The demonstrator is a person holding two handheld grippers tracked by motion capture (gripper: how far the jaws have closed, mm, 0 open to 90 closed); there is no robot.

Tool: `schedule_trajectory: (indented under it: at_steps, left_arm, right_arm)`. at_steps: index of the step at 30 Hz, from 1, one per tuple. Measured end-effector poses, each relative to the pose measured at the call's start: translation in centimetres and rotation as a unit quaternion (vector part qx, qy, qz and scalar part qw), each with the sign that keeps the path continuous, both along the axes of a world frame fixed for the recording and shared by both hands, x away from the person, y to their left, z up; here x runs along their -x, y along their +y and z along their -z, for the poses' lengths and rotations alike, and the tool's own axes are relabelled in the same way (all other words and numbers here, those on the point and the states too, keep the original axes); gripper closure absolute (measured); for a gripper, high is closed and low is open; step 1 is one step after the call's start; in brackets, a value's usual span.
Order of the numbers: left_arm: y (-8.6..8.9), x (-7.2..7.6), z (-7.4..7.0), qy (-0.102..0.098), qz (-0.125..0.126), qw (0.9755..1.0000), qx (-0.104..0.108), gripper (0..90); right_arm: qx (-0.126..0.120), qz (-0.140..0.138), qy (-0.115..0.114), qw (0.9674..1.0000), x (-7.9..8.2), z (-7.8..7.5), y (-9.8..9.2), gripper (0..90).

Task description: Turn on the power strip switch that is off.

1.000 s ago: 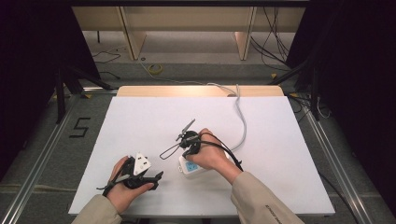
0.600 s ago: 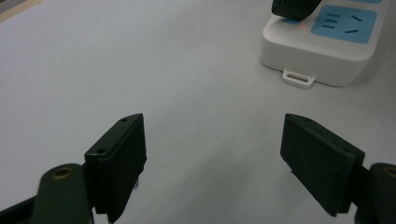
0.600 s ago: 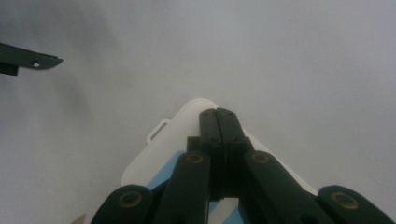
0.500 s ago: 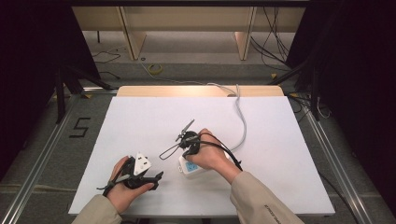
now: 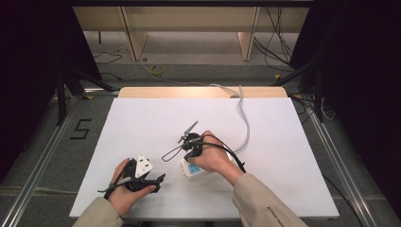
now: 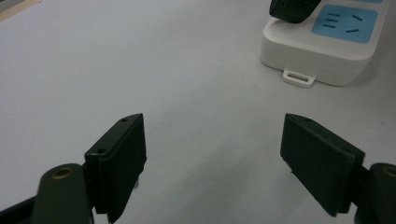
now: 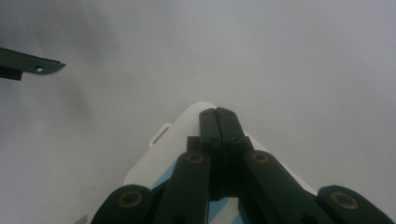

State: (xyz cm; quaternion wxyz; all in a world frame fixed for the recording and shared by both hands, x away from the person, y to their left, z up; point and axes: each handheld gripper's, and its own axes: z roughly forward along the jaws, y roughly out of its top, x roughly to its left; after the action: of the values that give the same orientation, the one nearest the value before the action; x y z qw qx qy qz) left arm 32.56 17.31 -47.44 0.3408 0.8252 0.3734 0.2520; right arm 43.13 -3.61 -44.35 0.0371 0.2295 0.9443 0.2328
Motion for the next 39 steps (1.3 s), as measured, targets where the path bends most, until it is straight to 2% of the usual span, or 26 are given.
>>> schedule_trajectory:
  at_steps: [17, 20, 24, 25, 27, 29, 31, 39]
  left_arm:
    - [-0.1, 0.1, 0.0, 0.000, 0.001, 1.0000, 0.000, 22.5]
    - [-0.1, 0.0, 0.0, 0.002, 0.002, 1.0000, 0.000, 22.6]
    - [-0.1, -0.1, 0.2, 0.003, 0.002, 1.0000, 0.004, 22.5]
    - [-0.1, -0.1, 0.2, 0.004, 0.002, 1.0000, 0.003, 22.6]
    - [-0.1, -0.1, 0.1, 0.005, 0.004, 1.0000, -0.002, 22.5]
    - [-0.2, -0.1, 0.2, 0.004, 0.003, 1.0000, -0.001, 22.5]
    - [-0.2, -0.1, 0.2, 0.004, 0.003, 1.0000, -0.001, 22.5]
    - [-0.1, 0.0, 0.2, 0.005, 0.003, 1.0000, -0.001, 22.4]
  right_arm:
    - [-0.002, 0.006, 0.000, 1.0000, 0.0, 0.0, -0.1, 90.0]
    - [0.001, -0.003, -0.009, 1.0000, 0.1, 0.0, -0.1, 90.0]
    - [-0.016, -0.004, -0.010, 0.9998, 0.2, 0.0, -0.6, 90.0]
    - [-0.007, -0.008, -0.014, 0.9998, 0.3, -0.1, -0.7, 90.0]
    - [-0.025, -0.007, -0.016, 0.9995, 0.4, -0.6, -1.2, 90.0]
    - [-0.028, -0.004, -0.023, 0.9993, 0.4, -1.1, -1.7, 88.0]
    - [-0.031, 0.000, -0.021, 0.9993, 0.3, -1.4, -2.3, 87.0]
    - [-0.041, 0.010, -0.031, 0.9986, 0.6, -1.5, -4.5, 80.3]
